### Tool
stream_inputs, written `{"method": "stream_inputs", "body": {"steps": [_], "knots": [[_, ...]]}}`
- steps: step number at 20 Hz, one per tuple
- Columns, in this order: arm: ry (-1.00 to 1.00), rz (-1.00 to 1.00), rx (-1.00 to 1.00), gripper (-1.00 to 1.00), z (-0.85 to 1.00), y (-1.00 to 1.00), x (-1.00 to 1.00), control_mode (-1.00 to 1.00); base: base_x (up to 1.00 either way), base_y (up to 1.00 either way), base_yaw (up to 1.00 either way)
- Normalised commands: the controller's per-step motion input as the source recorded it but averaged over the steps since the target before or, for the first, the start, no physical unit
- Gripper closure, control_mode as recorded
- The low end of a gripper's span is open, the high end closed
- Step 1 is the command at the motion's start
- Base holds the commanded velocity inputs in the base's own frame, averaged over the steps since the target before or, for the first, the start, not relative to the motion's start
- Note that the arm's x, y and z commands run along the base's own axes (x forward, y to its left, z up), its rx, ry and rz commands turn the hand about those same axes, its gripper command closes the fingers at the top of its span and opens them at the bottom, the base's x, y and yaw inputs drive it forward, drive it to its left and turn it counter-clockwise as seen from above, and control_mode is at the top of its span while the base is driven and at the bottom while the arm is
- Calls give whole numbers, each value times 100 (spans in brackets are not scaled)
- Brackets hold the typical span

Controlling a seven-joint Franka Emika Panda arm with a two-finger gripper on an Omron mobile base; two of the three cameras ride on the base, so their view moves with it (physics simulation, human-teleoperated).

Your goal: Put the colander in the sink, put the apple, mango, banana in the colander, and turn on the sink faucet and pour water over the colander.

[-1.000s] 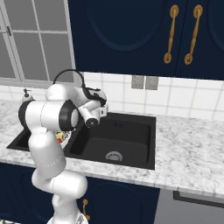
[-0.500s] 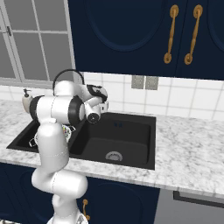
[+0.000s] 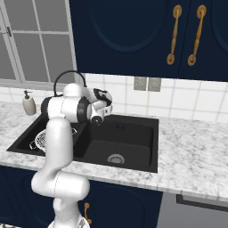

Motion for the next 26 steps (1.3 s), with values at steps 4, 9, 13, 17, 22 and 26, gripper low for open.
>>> {"method": "stream_inputs", "body": {"steps": [4,9,13,17,22,26], "knots": [[0,0,0,-100,-7,0,42,-100,0,0,0],[0,0,0,-100,-2,2,36,-100,0,0,0],[0,0,0,-100,-11,5,27,-100,0,0,0],[0,0,0,-100,-19,10,26,-100,0,0,0],[0,0,0,-100,-26,5,28,-100,0,0,0],[0,0,0,-100,-23,9,28,-100,0,0,0]]}}
